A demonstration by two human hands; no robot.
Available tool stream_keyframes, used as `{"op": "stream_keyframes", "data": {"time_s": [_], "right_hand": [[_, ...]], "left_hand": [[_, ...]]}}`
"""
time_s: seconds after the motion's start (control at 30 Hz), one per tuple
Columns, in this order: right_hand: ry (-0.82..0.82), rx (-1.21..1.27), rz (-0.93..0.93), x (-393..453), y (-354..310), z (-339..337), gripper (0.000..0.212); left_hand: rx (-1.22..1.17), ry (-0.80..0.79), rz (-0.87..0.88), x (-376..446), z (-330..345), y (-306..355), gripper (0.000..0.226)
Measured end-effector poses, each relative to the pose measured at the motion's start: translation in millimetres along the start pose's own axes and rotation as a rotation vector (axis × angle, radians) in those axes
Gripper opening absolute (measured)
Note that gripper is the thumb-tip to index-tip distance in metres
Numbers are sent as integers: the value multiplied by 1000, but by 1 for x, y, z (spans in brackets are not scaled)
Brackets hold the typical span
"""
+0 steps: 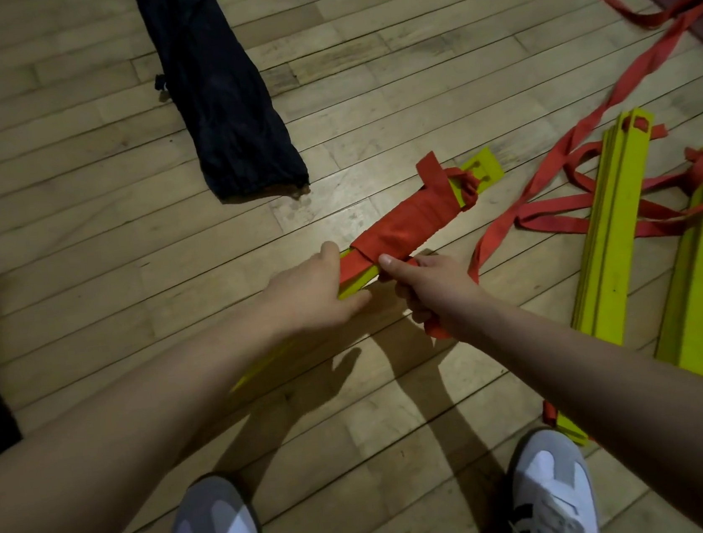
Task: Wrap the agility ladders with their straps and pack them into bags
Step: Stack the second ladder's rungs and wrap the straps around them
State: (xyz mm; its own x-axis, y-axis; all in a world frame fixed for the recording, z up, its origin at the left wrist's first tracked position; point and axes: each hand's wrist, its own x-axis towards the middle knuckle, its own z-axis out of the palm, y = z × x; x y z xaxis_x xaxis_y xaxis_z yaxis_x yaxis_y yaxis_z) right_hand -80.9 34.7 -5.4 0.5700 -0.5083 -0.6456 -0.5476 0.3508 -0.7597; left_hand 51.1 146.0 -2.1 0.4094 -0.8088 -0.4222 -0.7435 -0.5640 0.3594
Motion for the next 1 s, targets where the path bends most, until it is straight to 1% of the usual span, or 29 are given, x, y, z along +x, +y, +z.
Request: {"op": "stream_keyframes", "data": {"time_s": [0.07, 0.13, 0.2, 0.27, 0.3, 0.37, 0.43, 0.5, 0.53, 0.6, 0.67, 0.73, 0.8, 0.9, 1.0], "right_hand": [[10, -2, 5, 0, 0, 0, 32], [20, -37, -27, -2, 1, 3, 31], [65, -44, -76, -6, 0, 7, 30], [127, -49, -132, -8, -1, 10, 35], [153, -82, -157, -8, -1, 11, 38], [193, -165, -185, -10, -2, 12, 43], [191, -178, -181, -9, -4, 12, 42], [137, -97, -147, -9, -6, 12, 36], [106, -59, -133, -8, -6, 12, 32], [52, -71, -122, -8, -4, 11, 27], [-28, -118, -101, -6, -3, 9, 21], [-137, -148, -49, -2, -6, 5, 12], [-228, -185, 19, 0, -14, 0, 8], [-315, -190, 139, 2, -21, -1, 8], [-354, -173, 256, 4, -18, 0, 11]], "left_hand": [[-84, -65, 25, 2, -5, -6, 46], [-147, -56, 66, 2, -10, -12, 44], [-191, -60, 104, 1, -14, -17, 45], [-191, -75, 111, 0, -16, -18, 46], [-186, -59, 105, -1, -16, -19, 46], [-186, 21, 102, -2, -13, -18, 45], [-175, 88, 96, -3, -9, -16, 46], [-210, 74, 47, -1, -7, -14, 49], [-265, 37, 8, 0, -6, -13, 51], [-345, -39, -42, 2, -5, -11, 53], [-268, -53, -25, 3, -1, -6, 53], [-111, 12, -29, 4, 4, -3, 53], [-29, 103, -55, 6, 7, -5, 53], [-14, 183, -91, 12, 8, -11, 50], [8, 218, -127, 16, 9, -16, 47]]}}
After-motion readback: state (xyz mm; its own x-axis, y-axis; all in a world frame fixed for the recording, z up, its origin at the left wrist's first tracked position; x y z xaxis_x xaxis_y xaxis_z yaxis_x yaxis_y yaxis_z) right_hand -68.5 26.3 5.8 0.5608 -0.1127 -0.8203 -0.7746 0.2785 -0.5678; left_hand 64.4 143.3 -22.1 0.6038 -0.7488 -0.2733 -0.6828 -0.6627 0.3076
